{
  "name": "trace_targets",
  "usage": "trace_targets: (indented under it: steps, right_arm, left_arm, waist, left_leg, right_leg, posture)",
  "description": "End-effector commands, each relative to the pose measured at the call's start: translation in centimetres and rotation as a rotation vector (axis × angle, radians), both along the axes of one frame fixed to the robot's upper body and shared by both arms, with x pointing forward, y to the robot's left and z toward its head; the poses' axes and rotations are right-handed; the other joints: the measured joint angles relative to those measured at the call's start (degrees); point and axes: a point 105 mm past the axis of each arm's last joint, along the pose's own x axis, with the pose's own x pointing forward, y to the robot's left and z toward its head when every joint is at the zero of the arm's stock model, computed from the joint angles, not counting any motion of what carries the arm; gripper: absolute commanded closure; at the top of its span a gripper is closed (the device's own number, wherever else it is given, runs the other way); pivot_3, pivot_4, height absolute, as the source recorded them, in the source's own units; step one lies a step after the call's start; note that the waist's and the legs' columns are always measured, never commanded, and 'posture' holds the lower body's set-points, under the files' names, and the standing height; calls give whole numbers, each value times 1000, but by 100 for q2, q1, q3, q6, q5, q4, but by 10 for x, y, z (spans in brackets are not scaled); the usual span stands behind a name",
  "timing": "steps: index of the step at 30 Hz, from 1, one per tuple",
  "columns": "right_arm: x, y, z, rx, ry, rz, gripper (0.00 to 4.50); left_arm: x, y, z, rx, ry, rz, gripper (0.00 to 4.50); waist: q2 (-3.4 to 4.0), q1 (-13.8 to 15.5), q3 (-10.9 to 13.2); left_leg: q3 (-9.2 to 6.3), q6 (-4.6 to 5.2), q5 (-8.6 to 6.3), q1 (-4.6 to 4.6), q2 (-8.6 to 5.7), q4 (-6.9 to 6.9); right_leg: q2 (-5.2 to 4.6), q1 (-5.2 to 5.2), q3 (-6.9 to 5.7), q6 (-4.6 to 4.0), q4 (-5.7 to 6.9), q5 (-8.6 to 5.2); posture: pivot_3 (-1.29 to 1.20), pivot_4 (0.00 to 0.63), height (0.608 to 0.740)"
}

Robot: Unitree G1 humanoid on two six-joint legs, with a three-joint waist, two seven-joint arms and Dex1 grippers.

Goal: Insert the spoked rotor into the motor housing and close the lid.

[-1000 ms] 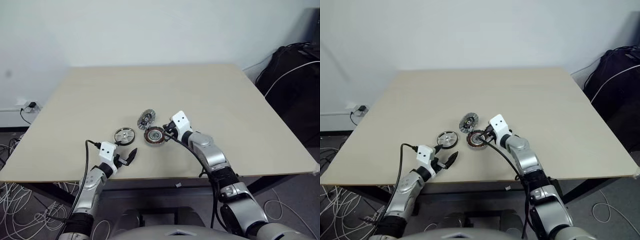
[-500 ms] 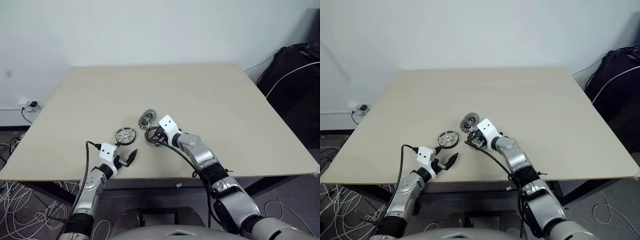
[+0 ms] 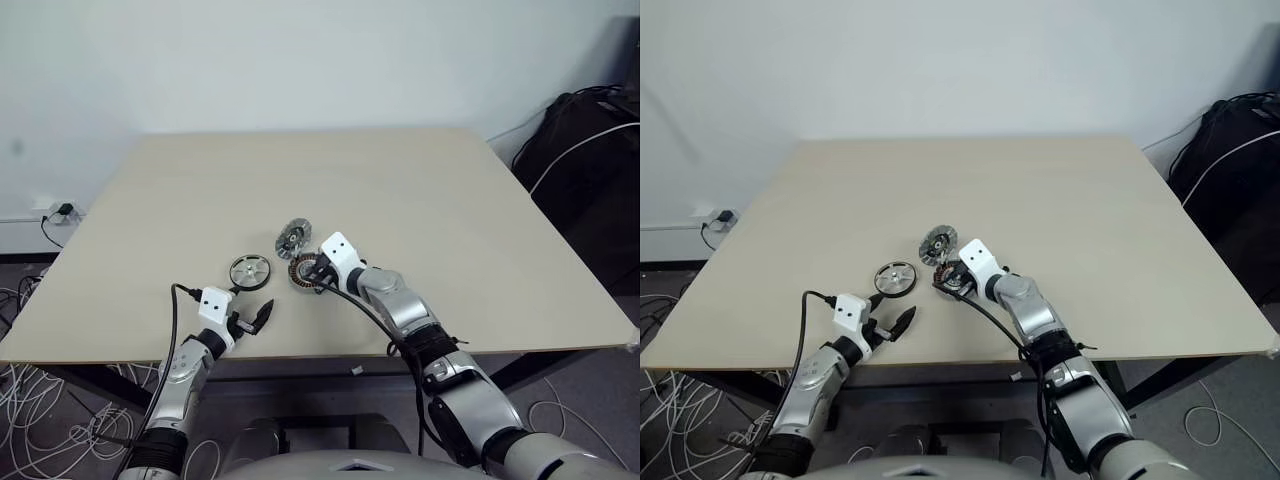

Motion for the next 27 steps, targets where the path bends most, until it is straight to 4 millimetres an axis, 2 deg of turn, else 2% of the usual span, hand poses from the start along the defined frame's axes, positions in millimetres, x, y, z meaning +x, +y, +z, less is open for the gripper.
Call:
trace_targets:
  steps: [1,27]
  right_arm:
    - [4,6,11,20,-39,14,4477]
    - [12,27,20,43,-67,66,4477]
  left_arm:
    - [6,0,17,-5,-68,3,0]
    - [6,0,16,-15,-64,8,0]
  waist:
    - [0,-1,0]
    - [1,-39,0]
  left_leg:
    - [0,0,0,0,0,0]
    - [-1,0,0,1,-1,0]
  right_leg:
    - [0,0,0,0,0,0]
    - [0,0,0,0,1,1]
  posture:
    - [0,0,740]
    - [0,0,740]
